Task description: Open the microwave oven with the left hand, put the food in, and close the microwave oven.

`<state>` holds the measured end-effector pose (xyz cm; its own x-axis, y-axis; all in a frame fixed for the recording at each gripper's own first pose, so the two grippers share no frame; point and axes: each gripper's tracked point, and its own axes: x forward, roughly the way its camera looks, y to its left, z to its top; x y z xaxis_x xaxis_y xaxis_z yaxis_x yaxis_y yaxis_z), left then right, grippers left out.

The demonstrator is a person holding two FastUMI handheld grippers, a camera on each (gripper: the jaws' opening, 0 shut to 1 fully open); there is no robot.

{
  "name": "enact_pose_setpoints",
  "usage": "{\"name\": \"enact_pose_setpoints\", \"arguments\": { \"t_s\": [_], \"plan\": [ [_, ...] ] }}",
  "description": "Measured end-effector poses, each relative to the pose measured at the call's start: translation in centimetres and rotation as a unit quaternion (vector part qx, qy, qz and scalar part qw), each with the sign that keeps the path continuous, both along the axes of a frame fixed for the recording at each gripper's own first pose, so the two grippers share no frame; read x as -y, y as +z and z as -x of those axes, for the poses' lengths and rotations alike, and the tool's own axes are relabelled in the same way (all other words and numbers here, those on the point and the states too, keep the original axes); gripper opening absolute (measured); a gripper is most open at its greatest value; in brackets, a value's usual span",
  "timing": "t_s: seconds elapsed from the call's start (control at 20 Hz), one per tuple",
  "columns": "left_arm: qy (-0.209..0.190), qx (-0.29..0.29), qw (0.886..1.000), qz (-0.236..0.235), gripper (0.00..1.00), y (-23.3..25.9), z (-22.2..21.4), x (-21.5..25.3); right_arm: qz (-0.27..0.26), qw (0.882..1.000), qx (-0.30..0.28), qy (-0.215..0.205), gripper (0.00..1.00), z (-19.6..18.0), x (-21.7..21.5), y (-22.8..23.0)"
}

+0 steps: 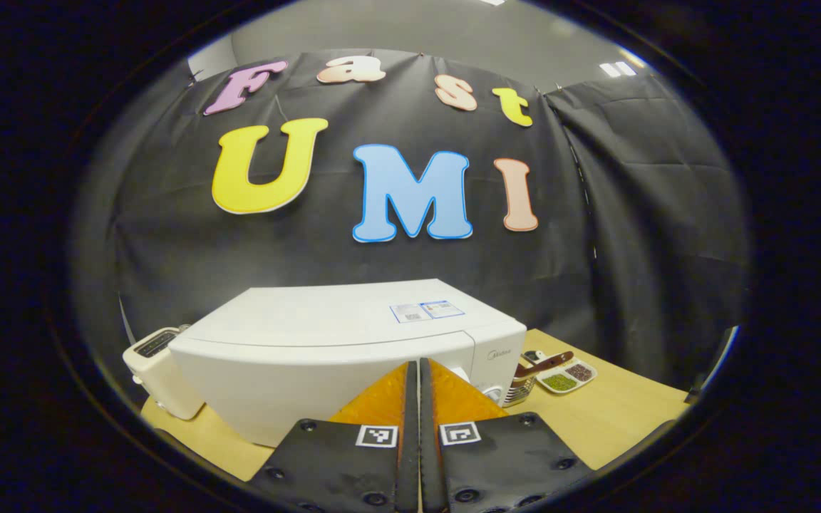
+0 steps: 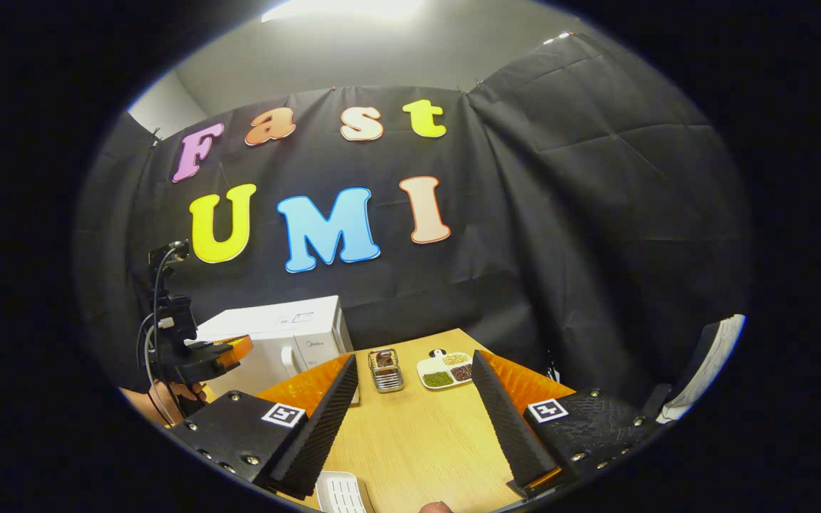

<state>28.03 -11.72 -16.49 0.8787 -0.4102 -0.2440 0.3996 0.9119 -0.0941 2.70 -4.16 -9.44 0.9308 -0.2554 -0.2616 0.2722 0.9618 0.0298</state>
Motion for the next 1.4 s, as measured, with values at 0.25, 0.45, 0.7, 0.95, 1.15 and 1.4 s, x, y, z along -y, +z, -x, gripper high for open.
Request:
{"name": "enact_pose_setpoints", "arguments": {
  "t_s": [0.25, 0.45, 0.7, 0.95, 1.15, 1.4],
  "plan": [
    [0.048, 0.034, 0.998, -0.003, 0.07, 5.4, 5.8, -3.9, -0.002, 0.997, 0.013, 0.077, 0.98, -0.8, -1.0, 1.4],
    [0.095, 0.039, 0.995, -0.011, 0.07, 8.0, 10.2, -7.1, -0.006, 0.992, 0.025, 0.127, 0.98, -0.4, -1.6, 2.3],
    [0.125, 0.037, 0.991, -0.018, 0.07, 10.0, 15.5, -9.8, 0.001, 0.987, 0.035, 0.159, 0.97, 0.1, -1.8, 2.8],
    [0.141, 0.056, 0.988, -0.029, 0.09, 12.5, 20.1, -13.1, -0.009, 0.986, 0.05, 0.156, 0.97, 0.4, -2.8, 2.9],
    [0.151, 0.063, 0.986, -0.028, 0.09, 12.9, 22.8, -16.1, 0.008, 0.987, 0.056, 0.152, 0.98, 1.0, -4.0, 3.4],
    [0.168, 0.052, 0.984, -0.013, 0.21, 12.1, 24.2, -19.7, 0.025, 0.986, 0.063, 0.151, 0.98, 2.6, -6.2, 4.1]
  ]
}}
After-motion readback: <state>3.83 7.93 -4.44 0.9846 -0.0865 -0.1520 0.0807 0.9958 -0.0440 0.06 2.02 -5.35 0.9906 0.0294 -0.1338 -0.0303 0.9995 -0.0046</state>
